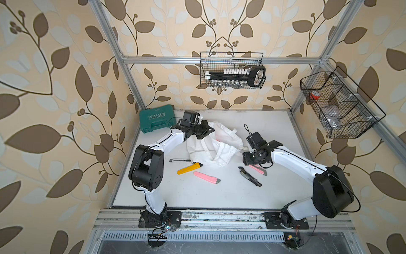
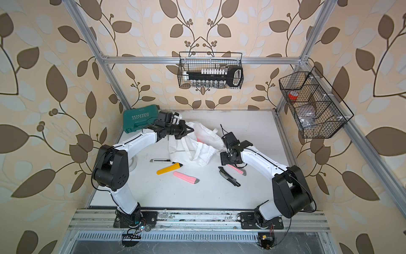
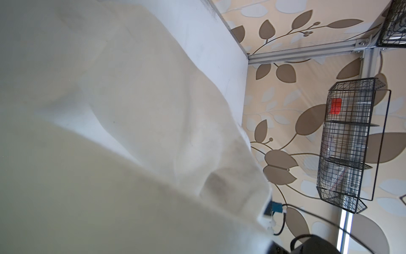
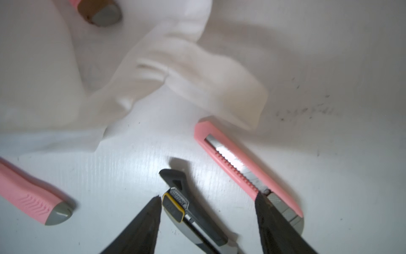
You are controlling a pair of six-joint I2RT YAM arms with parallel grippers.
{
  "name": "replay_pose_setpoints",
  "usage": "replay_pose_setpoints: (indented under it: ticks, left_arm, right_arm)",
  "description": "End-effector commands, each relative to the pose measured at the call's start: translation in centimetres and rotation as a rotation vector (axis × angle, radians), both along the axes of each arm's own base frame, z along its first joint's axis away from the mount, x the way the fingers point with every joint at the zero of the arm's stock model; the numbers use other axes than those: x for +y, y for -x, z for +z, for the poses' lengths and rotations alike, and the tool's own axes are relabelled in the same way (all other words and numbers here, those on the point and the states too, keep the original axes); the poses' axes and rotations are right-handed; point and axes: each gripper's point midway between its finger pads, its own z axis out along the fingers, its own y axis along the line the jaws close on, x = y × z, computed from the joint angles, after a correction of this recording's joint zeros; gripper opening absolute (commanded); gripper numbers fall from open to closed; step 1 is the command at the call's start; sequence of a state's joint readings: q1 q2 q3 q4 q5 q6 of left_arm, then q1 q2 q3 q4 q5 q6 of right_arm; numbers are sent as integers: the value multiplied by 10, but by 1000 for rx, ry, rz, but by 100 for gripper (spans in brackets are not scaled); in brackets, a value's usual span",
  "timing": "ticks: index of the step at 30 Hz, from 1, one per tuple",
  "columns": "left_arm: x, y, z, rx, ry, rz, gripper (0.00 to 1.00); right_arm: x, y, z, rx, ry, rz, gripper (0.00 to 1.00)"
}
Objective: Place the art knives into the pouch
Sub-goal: Pick up the utility knife at the center of the board.
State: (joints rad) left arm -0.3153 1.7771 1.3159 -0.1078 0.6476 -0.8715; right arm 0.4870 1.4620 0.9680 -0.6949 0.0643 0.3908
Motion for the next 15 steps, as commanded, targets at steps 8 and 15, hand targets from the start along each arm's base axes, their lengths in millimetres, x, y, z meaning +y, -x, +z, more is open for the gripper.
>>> replay_pose_setpoints:
  ticks: [8, 15]
  left_arm:
    - [-7, -4, 12, -28, 24, -16, 0]
    - [-6, -1, 14, -34, 18, -19, 0]
  right_arm:
    - [14, 43, -32, 104, 68, 76, 70]
    - [13, 46, -49, 141, 176, 139, 69]
